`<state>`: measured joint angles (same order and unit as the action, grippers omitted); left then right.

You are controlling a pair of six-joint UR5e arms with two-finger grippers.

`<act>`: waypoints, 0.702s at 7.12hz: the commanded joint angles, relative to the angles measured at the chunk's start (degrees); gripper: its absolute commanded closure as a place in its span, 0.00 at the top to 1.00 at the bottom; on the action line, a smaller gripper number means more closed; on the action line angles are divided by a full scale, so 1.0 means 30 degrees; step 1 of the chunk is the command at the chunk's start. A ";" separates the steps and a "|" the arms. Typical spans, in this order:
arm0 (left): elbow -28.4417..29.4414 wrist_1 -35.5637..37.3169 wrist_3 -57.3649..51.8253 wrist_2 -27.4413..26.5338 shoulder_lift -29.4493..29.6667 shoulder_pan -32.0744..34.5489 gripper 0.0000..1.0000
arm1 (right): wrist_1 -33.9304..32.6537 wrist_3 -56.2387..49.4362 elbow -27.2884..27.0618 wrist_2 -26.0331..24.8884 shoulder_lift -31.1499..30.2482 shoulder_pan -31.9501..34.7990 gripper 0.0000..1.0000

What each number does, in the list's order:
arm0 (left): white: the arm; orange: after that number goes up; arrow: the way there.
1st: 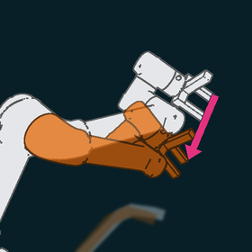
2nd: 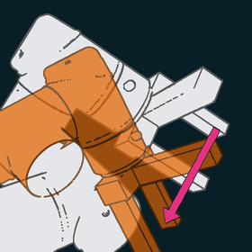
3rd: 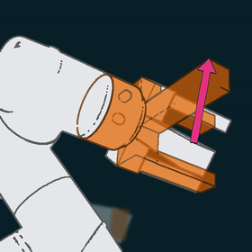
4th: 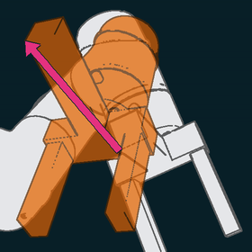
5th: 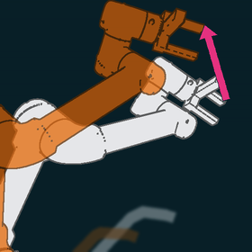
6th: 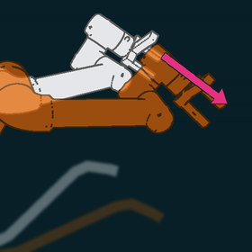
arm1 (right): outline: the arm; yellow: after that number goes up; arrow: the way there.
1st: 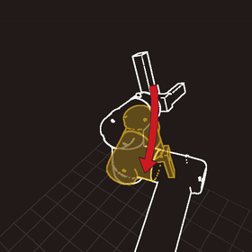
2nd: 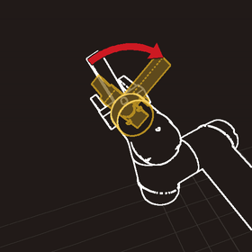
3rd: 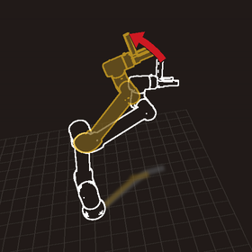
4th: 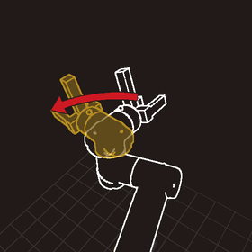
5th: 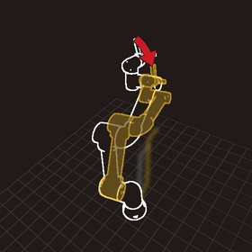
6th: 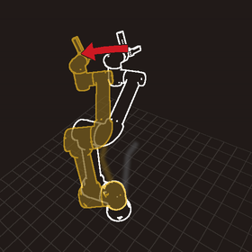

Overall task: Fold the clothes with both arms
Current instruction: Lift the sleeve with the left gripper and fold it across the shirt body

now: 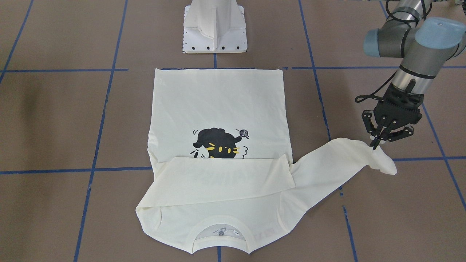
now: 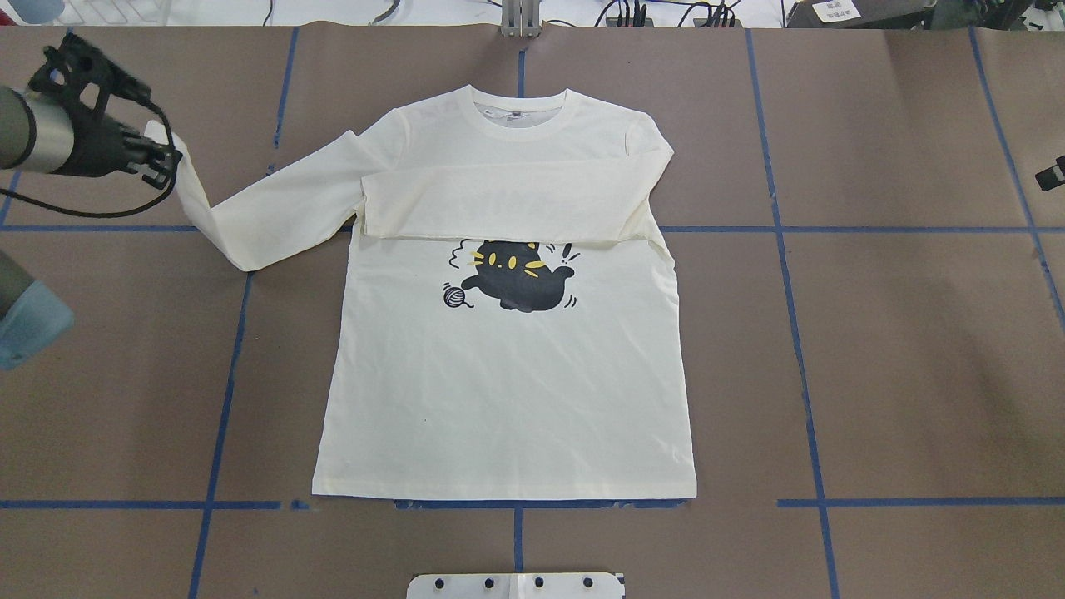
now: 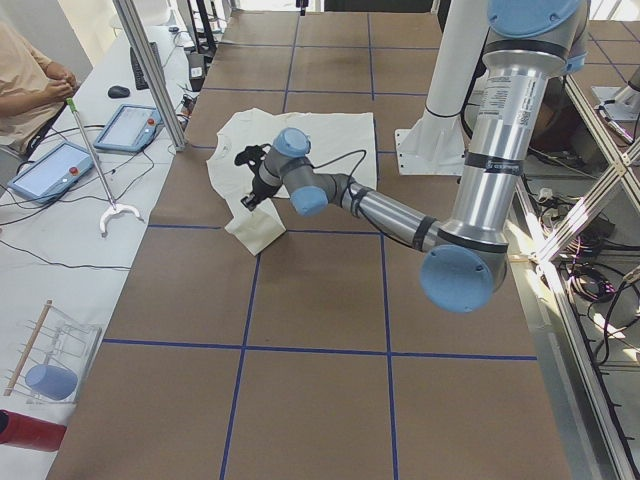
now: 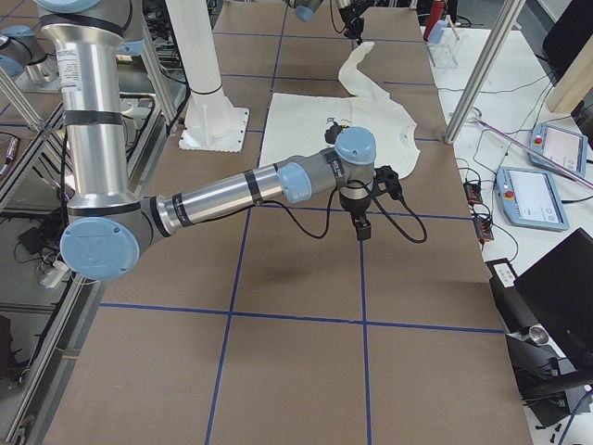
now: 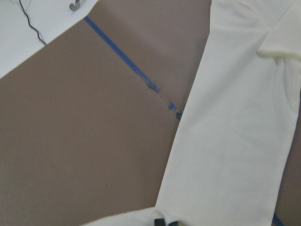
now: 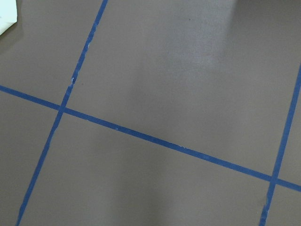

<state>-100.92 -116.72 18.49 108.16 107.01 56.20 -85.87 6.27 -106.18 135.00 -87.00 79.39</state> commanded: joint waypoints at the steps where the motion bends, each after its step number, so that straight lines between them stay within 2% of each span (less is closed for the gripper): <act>1: 0.0235 0.7009 0.3947 0.0039 0.6547 -0.0186 0.00 | 0.0000 -0.0010 0.0002 -0.0001 -0.0092 0.0080 1.00; 2: 0.1981 0.9208 0.6817 -0.0048 1.0405 -0.1174 0.00 | 0.0000 -0.0010 0.0002 -0.0001 -0.0092 0.0081 1.00; 3: 0.6233 1.0274 0.9485 -0.0687 1.5171 -0.2083 0.00 | 0.0000 0.0019 0.0002 0.0057 -0.0121 0.0168 1.00; 4: 0.9901 0.9850 1.2412 -0.1563 1.8177 -0.3862 0.00 | 0.0000 0.0020 -0.0027 0.0087 -0.0209 0.0227 1.00; 5: 1.1156 0.8453 1.3949 -0.3602 1.8729 -0.5910 0.00 | 0.0000 -0.0009 0.0002 0.0116 -0.0297 0.0314 1.00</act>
<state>-75.69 -88.57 52.51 103.11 156.60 45.34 -85.87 6.30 -106.20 135.23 -87.58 80.03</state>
